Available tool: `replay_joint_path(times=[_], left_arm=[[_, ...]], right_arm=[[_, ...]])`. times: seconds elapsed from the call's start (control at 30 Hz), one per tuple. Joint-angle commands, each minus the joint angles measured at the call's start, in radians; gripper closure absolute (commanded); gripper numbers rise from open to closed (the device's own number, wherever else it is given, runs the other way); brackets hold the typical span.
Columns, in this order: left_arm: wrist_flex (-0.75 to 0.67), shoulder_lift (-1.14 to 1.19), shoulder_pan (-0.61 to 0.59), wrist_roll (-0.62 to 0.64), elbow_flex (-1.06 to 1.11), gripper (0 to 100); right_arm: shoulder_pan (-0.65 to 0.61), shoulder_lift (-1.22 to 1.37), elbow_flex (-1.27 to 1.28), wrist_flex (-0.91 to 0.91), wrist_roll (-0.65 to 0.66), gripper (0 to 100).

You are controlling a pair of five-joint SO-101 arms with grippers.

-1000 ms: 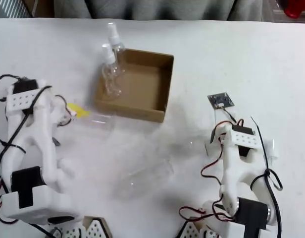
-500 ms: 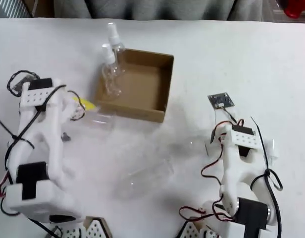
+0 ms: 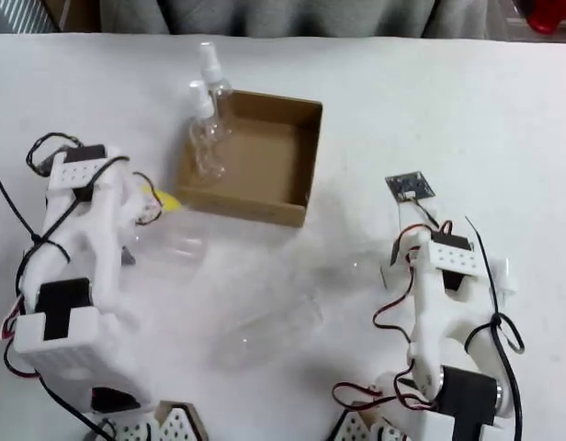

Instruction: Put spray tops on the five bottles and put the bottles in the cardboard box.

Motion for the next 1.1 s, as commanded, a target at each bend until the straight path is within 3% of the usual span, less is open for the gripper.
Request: replay_joint_path(times=[0.0,0.13,0.37,0.7,1.07], left_arm=[[-0.018,-0.015,0.001,-0.037,0.006,57],[-0.060,-0.016,-0.001,-0.061,0.051,59],[-0.143,-0.016,-0.001,-0.132,0.101,80],[-0.138,-0.018,0.016,-0.209,0.104,81],[-0.015,-0.018,0.084,-0.812,0.026,80]], right_arm=[[-0.012,-0.025,0.009,-0.005,0.011,98.2],[-0.012,-0.025,0.009,-0.005,0.011,98.2],[-0.012,-0.025,0.009,-0.005,0.011,98.2],[-0.012,-0.025,0.009,-0.005,0.011,98.2],[-0.012,-0.025,0.009,-0.005,0.011,98.2]])
